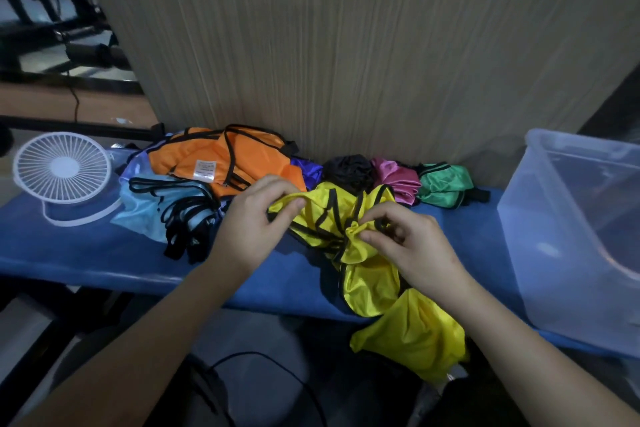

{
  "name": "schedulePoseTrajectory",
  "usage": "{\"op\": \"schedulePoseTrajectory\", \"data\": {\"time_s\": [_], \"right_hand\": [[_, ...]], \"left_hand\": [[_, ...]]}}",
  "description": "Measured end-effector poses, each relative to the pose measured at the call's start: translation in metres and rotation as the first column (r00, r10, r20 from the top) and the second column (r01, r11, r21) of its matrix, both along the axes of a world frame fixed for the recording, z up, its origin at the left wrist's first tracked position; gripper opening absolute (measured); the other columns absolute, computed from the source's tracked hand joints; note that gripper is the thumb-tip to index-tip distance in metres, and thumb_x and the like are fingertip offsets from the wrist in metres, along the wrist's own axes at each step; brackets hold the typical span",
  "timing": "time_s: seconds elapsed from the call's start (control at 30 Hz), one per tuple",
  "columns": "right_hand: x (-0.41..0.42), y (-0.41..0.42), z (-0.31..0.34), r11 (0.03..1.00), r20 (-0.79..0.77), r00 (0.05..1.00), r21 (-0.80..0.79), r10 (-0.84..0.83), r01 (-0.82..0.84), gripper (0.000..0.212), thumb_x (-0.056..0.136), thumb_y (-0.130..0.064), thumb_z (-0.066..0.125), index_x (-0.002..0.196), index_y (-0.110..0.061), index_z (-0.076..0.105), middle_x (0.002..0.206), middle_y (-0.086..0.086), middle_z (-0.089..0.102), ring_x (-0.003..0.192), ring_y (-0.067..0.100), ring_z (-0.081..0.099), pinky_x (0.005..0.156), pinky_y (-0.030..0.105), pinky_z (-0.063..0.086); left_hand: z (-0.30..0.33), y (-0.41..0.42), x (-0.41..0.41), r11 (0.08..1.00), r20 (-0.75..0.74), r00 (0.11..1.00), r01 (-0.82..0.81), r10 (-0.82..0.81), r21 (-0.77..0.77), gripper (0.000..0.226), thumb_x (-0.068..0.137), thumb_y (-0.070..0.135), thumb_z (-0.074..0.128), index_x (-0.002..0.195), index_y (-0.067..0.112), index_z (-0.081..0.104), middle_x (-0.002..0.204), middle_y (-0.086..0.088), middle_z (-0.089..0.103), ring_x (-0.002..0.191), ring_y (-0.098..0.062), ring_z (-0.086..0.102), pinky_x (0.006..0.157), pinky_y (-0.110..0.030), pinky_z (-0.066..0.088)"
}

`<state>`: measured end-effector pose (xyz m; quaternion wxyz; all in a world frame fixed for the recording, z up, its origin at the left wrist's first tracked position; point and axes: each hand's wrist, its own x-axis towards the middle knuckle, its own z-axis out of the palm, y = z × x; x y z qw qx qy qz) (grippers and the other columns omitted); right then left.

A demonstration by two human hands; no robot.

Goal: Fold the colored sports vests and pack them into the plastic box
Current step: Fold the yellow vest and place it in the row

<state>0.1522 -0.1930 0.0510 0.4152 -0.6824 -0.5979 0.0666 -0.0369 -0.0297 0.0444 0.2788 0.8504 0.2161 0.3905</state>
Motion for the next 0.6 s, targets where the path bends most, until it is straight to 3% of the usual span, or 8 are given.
{"op": "schedulePoseTrajectory", "data": {"time_s": [0.07,0.17,0.23,0.3,0.37,0.43,0.53,0.6], "right_hand": [[0.005,-0.008,0.006,1.000,-0.017,1.000,0.008,-0.022,0.022,0.010,0.089,-0.019,0.073,0.095,-0.025,0.068,0.081,-0.023,0.063,0.063,0.002,0.057,0.058,0.012,0.036],[0.012,-0.020,0.018,0.997,0.068,0.996,0.060,-0.055,0.050,0.018,0.086,-0.007,0.074,0.092,-0.023,0.069,0.091,-0.016,0.060,0.085,0.004,0.059,0.071,0.015,0.041],[0.015,-0.027,0.026,0.986,0.180,0.972,0.101,-0.148,0.131,0.018,0.084,-0.007,0.076,0.093,-0.023,0.073,0.093,-0.011,0.052,0.079,0.002,0.053,0.067,0.021,0.043],[0.016,-0.035,0.037,0.961,0.262,0.926,0.132,-0.272,0.245,0.017,0.083,-0.014,0.079,0.091,-0.029,0.076,0.082,-0.013,0.052,0.066,0.003,0.048,0.058,0.027,0.043],[0.013,-0.044,0.049,0.944,0.205,0.925,0.159,-0.319,0.291,0.014,0.085,-0.016,0.078,0.090,-0.029,0.076,0.061,-0.018,0.056,0.055,0.003,0.049,0.053,0.017,0.037],[0.008,-0.052,0.061,0.949,0.067,0.954,0.142,-0.292,0.280,0.012,0.091,-0.013,0.069,0.089,-0.025,0.069,0.053,-0.021,0.059,0.049,0.003,0.053,0.051,0.015,0.035],[-0.003,-0.063,0.080,0.969,-0.134,0.971,0.124,-0.197,0.214,0.013,0.093,-0.014,0.054,0.086,-0.023,0.059,0.062,-0.003,0.071,0.056,0.013,0.066,0.059,0.030,0.043],[-0.008,-0.070,0.092,0.966,-0.145,0.972,0.155,-0.184,0.206,0.014,0.092,-0.031,0.052,0.081,-0.024,0.058,0.062,0.002,0.070,0.064,0.017,0.070,0.061,0.036,0.045]], "left_hand": [[0.013,-0.005,-0.010,0.998,0.016,1.000,-0.011,0.012,-0.061,0.008,0.098,0.020,0.062,0.091,0.020,0.067,0.082,0.008,0.065,0.078,-0.013,0.062,0.065,-0.024,0.046],[0.030,-0.013,-0.022,0.997,0.020,0.999,-0.033,0.035,-0.069,0.007,0.099,0.023,0.061,0.092,0.023,0.063,0.084,0.010,0.065,0.080,-0.010,0.062,0.065,-0.021,0.046],[0.042,-0.018,-0.028,0.997,0.011,0.998,-0.058,0.059,-0.047,0.006,0.098,0.023,0.061,0.093,0.025,0.061,0.089,0.018,0.064,0.088,-0.001,0.061,0.069,-0.015,0.043],[0.054,-0.021,-0.035,0.997,0.013,0.997,-0.072,0.073,-0.028,0.005,0.099,0.023,0.060,0.095,0.026,0.061,0.091,0.020,0.064,0.093,0.002,0.060,0.075,-0.019,0.044],[0.065,-0.024,-0.041,0.995,0.033,0.995,-0.096,0.096,-0.011,0.002,0.099,0.025,0.060,0.097,0.026,0.061,0.093,0.018,0.065,0.096,0.002,0.060,0.081,-0.027,0.046],[0.078,-0.028,-0.046,0.993,0.052,0.992,-0.119,0.118,0.002,0.004,0.099,0.026,0.059,0.099,0.023,0.061,0.092,0.011,0.067,0.092,-0.003,0.061,0.079,-0.034,0.047],[0.098,-0.033,-0.052,0.989,0.079,0.987,-0.143,0.140,0.038,0.004,0.100,0.025,0.058,0.100,0.022,0.061,0.092,0.009,0.066,0.090,-0.004,0.061,0.080,-0.035,0.048],[0.112,-0.035,-0.055,0.986,0.098,0.984,-0.156,0.150,0.060,0.005,0.099,0.023,0.058,0.102,0.020,0.061,0.096,0.016,0.065,0.095,0.004,0.058,0.084,-0.030,0.046]]}}
